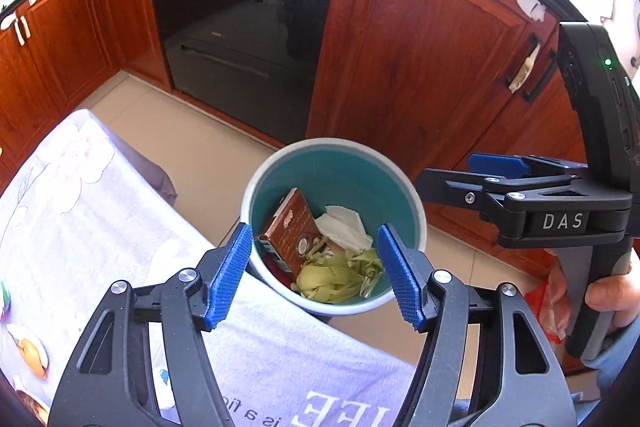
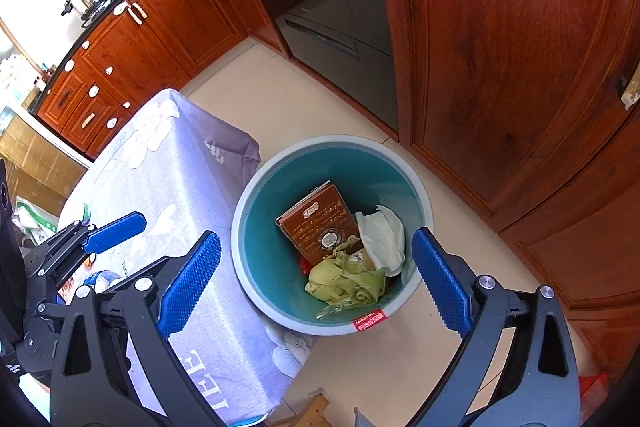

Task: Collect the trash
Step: 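Lower the corn husks into the teal bin and open the left gripper, then move both grippers back over the table toward the clear water bottle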

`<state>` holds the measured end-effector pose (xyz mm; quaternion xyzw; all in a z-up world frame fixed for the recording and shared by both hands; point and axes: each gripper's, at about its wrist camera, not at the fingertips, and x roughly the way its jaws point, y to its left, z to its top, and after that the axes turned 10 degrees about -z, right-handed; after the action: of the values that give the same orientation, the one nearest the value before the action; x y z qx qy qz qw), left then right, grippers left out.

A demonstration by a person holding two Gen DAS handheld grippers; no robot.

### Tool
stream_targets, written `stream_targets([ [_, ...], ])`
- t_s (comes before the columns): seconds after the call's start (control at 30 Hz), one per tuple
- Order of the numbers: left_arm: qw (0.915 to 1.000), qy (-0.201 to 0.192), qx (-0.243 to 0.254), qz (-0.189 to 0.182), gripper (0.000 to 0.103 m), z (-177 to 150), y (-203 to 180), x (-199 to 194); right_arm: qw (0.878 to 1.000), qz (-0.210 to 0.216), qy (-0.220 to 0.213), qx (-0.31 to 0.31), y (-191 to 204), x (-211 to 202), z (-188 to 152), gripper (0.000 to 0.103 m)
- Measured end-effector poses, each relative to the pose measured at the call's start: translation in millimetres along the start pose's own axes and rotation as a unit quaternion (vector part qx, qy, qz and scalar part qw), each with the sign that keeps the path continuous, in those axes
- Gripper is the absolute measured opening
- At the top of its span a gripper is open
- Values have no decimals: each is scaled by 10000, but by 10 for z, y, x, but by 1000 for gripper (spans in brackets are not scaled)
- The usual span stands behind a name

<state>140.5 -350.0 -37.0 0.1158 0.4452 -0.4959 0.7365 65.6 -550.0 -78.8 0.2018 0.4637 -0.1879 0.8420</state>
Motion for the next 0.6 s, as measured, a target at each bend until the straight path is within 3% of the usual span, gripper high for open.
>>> stream_targets([
  [0.27, 9997, -144, -189, 57, 67, -110, 127, -268, 9999, 58, -15, -145, 244, -81, -46, 92],
  [0.6, 9972, -394, -482, 407, 70, -421, 428, -871, 9976, 367, -90, -588, 821, -201, -157, 92],
])
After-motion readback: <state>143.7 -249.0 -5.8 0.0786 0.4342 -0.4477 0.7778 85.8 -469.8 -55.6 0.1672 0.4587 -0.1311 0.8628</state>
